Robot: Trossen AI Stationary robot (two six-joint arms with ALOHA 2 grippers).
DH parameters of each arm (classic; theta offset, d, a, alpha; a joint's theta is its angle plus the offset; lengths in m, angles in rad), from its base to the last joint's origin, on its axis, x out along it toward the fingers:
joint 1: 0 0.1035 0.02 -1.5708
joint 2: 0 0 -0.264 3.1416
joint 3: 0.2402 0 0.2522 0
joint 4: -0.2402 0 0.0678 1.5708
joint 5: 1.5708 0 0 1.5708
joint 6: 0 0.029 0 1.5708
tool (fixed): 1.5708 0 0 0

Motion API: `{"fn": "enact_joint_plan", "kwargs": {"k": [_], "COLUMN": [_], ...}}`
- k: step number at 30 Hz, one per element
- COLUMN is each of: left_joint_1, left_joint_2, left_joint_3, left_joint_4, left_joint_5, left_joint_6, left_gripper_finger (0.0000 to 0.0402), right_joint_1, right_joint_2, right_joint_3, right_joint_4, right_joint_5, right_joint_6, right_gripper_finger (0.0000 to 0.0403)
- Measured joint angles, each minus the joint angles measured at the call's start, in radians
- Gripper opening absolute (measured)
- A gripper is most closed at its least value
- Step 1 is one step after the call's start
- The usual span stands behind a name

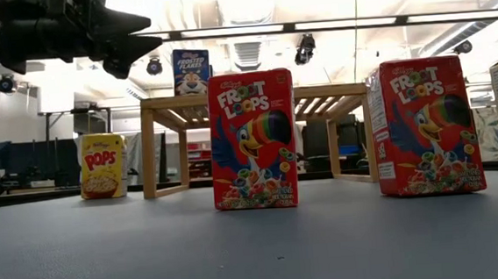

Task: Stack cereal on shelf
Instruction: Put the blue cereal box on the shelf aligned with the other blue cereal box

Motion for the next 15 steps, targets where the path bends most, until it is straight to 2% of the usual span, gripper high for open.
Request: {"fn": "enact_joint_plan", "kwargs": {"k": [15], "left_joint_1": [-0.009], "left_joint_2": [0.008], "left_joint_3": [0.0], "left_joint_4": [0.0], "left_joint_5": [0.001], "left_joint_6": [-0.002], "left_gripper_finger": [0.0231], "right_joint_1": [0.0], "right_joint_2": [0.106], "right_joint_3": [0.005], "right_joint_4": [0.018], "right_joint_5": [-0.017], "right_joint_6": [-0.087], "right_gripper_finger": [0.0231]}}
